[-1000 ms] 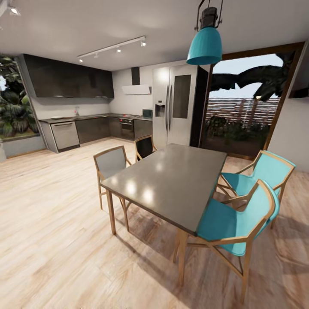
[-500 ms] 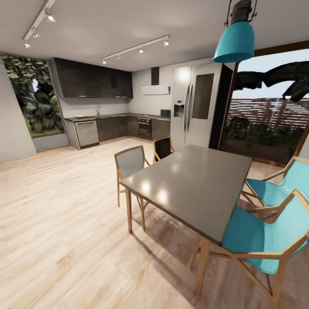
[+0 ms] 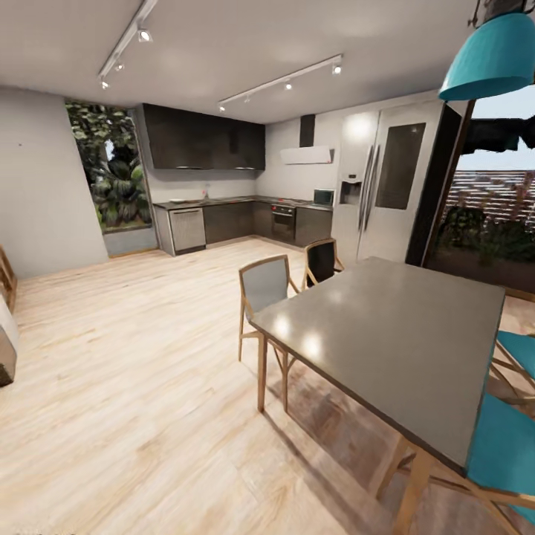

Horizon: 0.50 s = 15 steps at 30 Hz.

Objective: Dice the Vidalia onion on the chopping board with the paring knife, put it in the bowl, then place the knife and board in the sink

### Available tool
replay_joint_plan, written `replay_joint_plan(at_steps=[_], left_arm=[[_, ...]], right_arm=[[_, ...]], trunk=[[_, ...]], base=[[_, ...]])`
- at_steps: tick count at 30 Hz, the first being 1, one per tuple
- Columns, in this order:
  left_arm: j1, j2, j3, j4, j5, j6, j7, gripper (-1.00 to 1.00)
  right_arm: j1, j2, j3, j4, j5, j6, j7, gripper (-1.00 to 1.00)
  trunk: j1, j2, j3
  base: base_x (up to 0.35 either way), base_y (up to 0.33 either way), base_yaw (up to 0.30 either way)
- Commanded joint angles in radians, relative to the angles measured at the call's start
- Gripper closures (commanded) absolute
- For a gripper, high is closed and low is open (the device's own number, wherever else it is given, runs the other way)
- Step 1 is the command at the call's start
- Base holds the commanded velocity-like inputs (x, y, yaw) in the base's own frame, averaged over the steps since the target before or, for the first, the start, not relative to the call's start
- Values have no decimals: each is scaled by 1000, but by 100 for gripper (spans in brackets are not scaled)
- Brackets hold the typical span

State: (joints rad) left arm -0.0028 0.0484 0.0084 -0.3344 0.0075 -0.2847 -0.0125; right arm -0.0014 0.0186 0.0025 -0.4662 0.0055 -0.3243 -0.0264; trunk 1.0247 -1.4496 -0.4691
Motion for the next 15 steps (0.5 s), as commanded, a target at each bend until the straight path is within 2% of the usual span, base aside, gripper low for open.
replay_joint_plan(at_steps=[1,15], left_arm=[[0,0,1,0,1,-2,-1,-100],[0,1,1,-1,0,-2,-1,-100]], right_arm=[[0,0,0,0,1,-2,-3,-100],[0,0,0,0,1,-2,-3,-100]], trunk=[[0,0,-1],[0,0,-1]], base=[[189,235,252],[117,264,252]])
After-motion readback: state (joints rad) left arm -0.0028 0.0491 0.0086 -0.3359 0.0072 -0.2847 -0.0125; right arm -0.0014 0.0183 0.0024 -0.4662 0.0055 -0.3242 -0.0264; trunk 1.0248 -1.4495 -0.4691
